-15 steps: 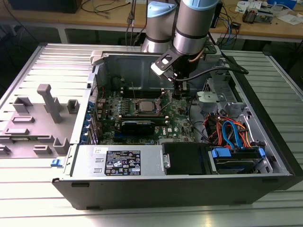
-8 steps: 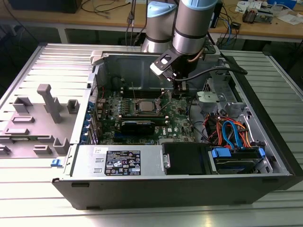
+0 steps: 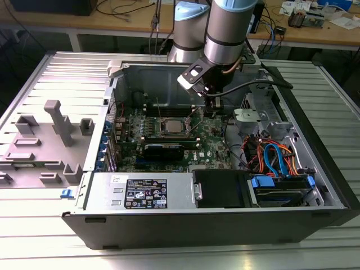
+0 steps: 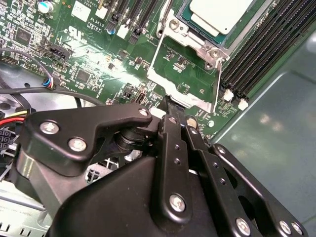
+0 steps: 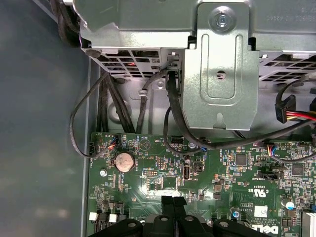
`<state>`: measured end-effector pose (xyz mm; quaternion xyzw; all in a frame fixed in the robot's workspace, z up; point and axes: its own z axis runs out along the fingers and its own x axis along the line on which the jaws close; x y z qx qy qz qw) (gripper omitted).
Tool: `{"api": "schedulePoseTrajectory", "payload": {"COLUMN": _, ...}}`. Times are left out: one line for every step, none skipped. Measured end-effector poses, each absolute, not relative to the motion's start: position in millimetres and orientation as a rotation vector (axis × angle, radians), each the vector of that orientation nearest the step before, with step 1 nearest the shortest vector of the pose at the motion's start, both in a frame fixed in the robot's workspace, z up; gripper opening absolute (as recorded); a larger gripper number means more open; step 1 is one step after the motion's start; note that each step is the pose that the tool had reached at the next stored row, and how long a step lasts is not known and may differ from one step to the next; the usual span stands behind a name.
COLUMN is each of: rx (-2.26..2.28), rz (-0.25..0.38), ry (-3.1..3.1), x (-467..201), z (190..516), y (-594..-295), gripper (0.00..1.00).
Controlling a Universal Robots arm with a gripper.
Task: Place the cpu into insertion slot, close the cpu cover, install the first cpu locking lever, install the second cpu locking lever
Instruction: 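Close the cpu cover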
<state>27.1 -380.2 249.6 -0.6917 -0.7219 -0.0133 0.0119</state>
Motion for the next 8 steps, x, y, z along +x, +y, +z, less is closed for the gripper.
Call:
{"api": "schedulePoseTrajectory", "payload": {"rx": -2.157, "rz": -0.042, "ry": -2.251, "x": 26.9, "z": 249.6, "y": -380.2, "gripper": 0.11}}
{"api": "schedulePoseTrajectory", "payload": {"rx": -2.157, "rz": -0.042, "ry": -2.251, "x": 25.9, "z": 249.6, "y": -380.1, "gripper": 0.11}}
{"api": "schedulePoseTrajectory", "payload": {"rx": -2.157, "rz": -0.042, "ry": -2.251, "x": 24.5, "z": 249.6, "y": -380.1, "gripper": 0.11}}
{"api": "schedulePoseTrajectory", "payload": {"rx": -2.157, "rz": -0.042, "ry": -2.251, "x": 23.3, "z": 249.6, "y": -380.2, "gripper": 0.11}}
{"api": "schedulePoseTrajectory", "payload": {"rx": -2.157, "rz": -0.042, "ry": -2.251, "x": 22.8, "z": 249.6, "y": -380.2, "gripper": 0.11}}
{"api": "schedulePoseTrajectory", "payload": {"rx": -2.157, "rz": -0.042, "ry": -2.251, "x": 22.2, "z": 249.6, "y": -380.1, "gripper": 0.11}}
{"api": "schedulePoseTrajectory", "payload": {"rx": -2.157, "rz": -0.042, "ry": -2.251, "x": 21.7, "z": 249.6, "y": -380.2, "gripper": 0.11}}
{"api": "schedulePoseTrajectory", "payload": {"rx": -2.157, "rz": -0.042, "ry": -2.251, "x": 21.2, "z": 249.6, "y": -380.2, "gripper": 0.11}}
